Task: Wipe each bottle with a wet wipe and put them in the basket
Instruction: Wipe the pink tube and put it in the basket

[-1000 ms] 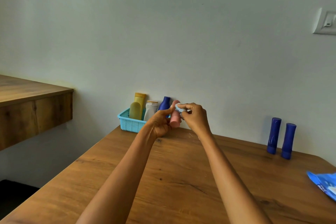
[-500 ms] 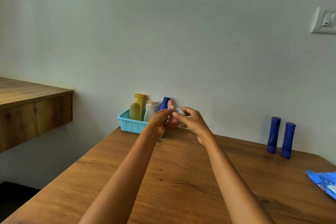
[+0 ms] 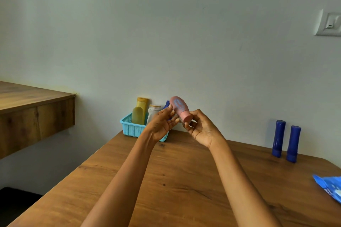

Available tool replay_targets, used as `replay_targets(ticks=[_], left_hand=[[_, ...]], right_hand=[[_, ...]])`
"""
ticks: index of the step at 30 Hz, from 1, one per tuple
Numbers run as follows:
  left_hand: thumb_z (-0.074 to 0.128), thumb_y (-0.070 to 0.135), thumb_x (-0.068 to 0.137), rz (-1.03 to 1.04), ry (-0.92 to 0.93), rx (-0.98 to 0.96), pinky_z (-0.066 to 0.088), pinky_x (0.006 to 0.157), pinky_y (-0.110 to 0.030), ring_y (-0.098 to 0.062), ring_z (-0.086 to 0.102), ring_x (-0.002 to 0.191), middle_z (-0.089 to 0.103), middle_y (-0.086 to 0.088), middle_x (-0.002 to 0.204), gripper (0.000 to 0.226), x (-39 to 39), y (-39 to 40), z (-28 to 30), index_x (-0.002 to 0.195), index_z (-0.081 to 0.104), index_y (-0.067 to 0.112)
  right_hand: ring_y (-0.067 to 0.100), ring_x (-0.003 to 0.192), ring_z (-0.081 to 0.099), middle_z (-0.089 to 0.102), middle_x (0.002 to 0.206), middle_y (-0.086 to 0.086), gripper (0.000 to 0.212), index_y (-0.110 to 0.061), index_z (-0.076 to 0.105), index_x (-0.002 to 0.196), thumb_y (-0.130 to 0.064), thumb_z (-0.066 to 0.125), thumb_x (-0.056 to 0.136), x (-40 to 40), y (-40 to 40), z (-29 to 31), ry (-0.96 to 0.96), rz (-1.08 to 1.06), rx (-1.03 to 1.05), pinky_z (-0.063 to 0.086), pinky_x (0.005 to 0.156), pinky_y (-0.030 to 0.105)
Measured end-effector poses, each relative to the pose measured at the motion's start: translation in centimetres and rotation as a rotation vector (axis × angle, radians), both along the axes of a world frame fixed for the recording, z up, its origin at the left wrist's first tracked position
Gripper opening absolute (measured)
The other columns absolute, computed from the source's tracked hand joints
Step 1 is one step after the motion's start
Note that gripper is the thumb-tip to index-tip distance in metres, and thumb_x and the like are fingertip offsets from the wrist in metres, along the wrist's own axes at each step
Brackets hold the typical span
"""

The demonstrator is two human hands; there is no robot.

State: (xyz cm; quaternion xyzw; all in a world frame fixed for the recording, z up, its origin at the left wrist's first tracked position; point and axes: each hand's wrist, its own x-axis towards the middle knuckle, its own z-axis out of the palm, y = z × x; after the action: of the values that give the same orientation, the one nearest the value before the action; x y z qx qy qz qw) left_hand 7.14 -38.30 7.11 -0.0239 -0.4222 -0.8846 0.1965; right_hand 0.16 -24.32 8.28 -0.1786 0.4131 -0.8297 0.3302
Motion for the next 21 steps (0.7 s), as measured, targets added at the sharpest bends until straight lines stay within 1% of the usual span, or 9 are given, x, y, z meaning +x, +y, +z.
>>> replay_targets(ticks=[6,7,9,11,13,16,17,19,21], left_hand=[[0.059,0.023,0.08,0.021,0.122,-0.102,0.051,0.059,-0.021,-0.009,0.059,0.064,0.063,-0.003,0.073,0.027,0.3,-0.6,-1.2,0.102,0.058,0.007],[0.062,0.026,0.078,0.042,0.13,-0.135,0.047,0.062,-0.022,-0.01,0.055,0.067,0.061,-0.003,0.077,0.033,0.4,-0.6,-1.3,0.107,0.057,0.008],[0.074,0.036,0.072,0.059,0.148,-0.194,0.043,0.072,-0.027,-0.012,0.054,0.076,0.061,-0.006,0.092,0.06,0.4,-0.5,-1.4,0.121,0.053,0.007],[0.084,0.044,0.06,0.033,0.19,-0.215,0.047,0.085,-0.032,-0.016,0.062,0.093,0.063,-0.008,0.111,0.09,0.5,-0.3,-1.3,0.131,0.047,0.004],[0.089,0.044,0.051,0.014,0.243,-0.176,0.051,0.091,-0.035,-0.02,0.064,0.103,0.064,-0.011,0.116,0.101,0.5,-0.1,-1.2,0.132,0.046,0.003],[0.092,0.04,0.045,0.074,0.252,-0.082,0.056,0.083,-0.033,-0.021,0.067,0.1,0.068,-0.012,0.109,0.094,0.5,-0.1,-1.0,0.122,0.053,0.003],[0.091,0.038,0.05,0.101,0.228,-0.061,0.056,0.085,-0.035,-0.022,0.067,0.099,0.069,-0.012,0.108,0.087,0.4,-0.3,-1.1,0.121,0.054,0.004],[0.075,0.027,0.074,0.138,0.151,-0.066,0.051,0.09,-0.041,-0.025,0.064,0.099,0.066,-0.013,0.11,0.067,0.4,-0.5,-1.4,0.13,0.049,0.001],[0.055,0.017,0.09,0.13,0.067,-0.1,0.053,0.085,-0.04,-0.027,0.063,0.098,0.062,-0.016,0.114,0.051,0.3,-0.4,-1.6,0.136,0.043,-0.001]], right_hand=[[0.02,0.072,0.051,0.055,0.091,0.018,0.021,-0.001,0.056,0.096,-0.014,0.06,0.08,0.3,-0.4,-0.3,-0.022,0.118,0.018,0.048,0.044,0.019],[0.019,0.071,0.05,0.055,0.091,0.018,0.024,-0.001,0.057,0.098,-0.015,0.06,0.079,0.4,-0.4,-0.3,-0.029,0.137,0.003,0.048,0.044,0.019],[0.018,0.068,0.05,0.054,0.089,0.017,0.031,0.0,0.057,0.099,-0.016,0.062,0.073,0.6,-0.4,-0.2,-0.033,0.176,-0.019,0.048,0.045,0.018],[0.017,0.065,0.053,0.055,0.087,0.017,0.035,0.001,0.058,0.098,-0.017,0.064,0.069,0.8,-0.3,-0.3,-0.025,0.206,-0.011,0.048,0.045,0.017],[0.017,0.066,0.056,0.059,0.089,0.016,0.033,0.0,0.06,0.099,-0.017,0.065,0.071,0.9,-0.2,-0.3,0.025,0.197,0.039,0.049,0.047,0.017],[0.019,0.078,0.06,0.061,0.096,0.014,0.024,-0.004,0.062,0.102,-0.015,0.065,0.082,0.5,-0.1,0.2,0.229,0.005,0.16,0.053,0.054,0.022],[0.02,0.081,0.06,0.06,0.097,0.014,0.024,-0.004,0.062,0.104,-0.016,0.064,0.084,0.1,0.0,0.5,0.292,-0.095,0.16,0.055,0.059,0.024],[0.021,0.085,0.063,0.063,0.099,0.013,0.022,-0.005,0.062,0.107,-0.018,0.059,0.089,-0.5,0.4,1.4,0.362,-0.255,0.105,0.057,0.067,0.026],[0.018,0.089,0.065,0.066,0.102,0.008,0.021,-0.01,0.063,0.109,-0.014,0.051,0.093,-0.8,0.7,1.9,0.479,-0.323,0.093,0.056,0.071,0.025]])
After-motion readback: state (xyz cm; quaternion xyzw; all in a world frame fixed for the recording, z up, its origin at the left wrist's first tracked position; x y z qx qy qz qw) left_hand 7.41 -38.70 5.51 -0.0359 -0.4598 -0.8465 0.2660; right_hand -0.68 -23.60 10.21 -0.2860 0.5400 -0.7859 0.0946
